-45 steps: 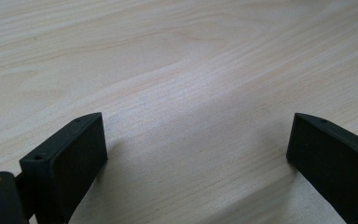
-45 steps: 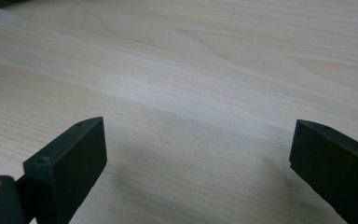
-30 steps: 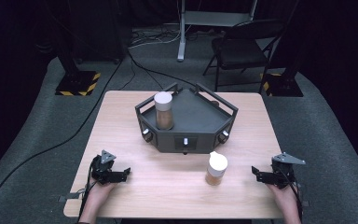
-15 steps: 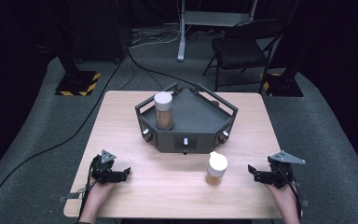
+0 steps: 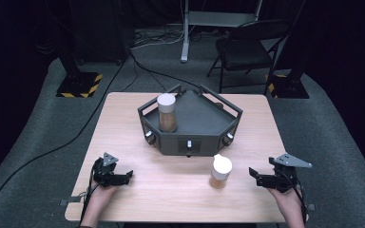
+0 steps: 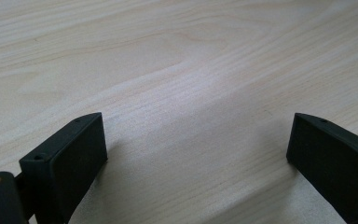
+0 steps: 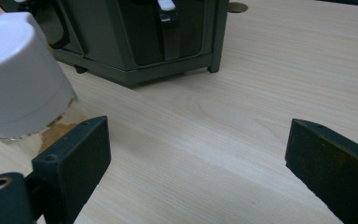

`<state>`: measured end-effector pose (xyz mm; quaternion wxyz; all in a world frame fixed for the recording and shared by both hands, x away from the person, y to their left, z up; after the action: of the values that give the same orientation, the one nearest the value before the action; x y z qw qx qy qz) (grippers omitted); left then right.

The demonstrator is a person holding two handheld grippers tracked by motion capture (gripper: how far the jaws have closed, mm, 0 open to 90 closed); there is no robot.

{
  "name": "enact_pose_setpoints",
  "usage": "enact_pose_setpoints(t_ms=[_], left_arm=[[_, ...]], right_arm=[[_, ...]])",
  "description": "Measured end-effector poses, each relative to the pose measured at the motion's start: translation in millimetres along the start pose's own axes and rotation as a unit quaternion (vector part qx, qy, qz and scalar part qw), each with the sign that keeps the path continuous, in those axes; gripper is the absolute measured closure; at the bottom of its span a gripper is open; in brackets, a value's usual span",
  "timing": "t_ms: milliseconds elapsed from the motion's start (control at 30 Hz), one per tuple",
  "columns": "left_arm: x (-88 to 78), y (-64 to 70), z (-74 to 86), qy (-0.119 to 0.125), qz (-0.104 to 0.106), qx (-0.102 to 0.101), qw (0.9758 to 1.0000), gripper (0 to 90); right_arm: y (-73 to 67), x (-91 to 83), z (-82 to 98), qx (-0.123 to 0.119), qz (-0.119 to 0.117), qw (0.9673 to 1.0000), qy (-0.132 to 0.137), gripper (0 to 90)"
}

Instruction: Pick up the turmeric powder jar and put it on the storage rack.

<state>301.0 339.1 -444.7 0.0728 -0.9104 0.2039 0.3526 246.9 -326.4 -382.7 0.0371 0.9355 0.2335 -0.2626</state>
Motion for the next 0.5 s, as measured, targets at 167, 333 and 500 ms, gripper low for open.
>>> enact_pose_setpoints(t_ms=[167, 333, 500], left_arm=[[0.2, -0.2, -0.3, 0.000, 0.000, 0.000, 1.0000, 4.5], [0.2, -0.2, -0.2, 0.000, 0.000, 0.000, 1.0000, 4.5], [0.2, -0.2, -0.3, 0.000, 0.000, 0.000, 1.0000, 4.5]], right_arm=[[-5.3, -3.5, -4.3, -0.008, -0.013, 0.9999, 0.004, 5.8], [-12.0, -4.8, -7.6, -0.020, -0.022, 0.9995, 0.007, 5.9], [-17.2, -5.3, -10.6, -0.026, -0.037, 0.9989, 0.009, 5.9]])
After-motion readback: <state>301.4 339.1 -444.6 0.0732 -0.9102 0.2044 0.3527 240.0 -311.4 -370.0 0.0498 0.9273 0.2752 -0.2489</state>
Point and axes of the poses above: each handheld gripper's, and its own axes: x roughly forward along the jaws, z roughly out of its underside, y roughly to its right, the point moved 1 cm from there along x, roughly forward along the jaws, and after that the axes turned 1 degree about y, right-handed, at the moved point
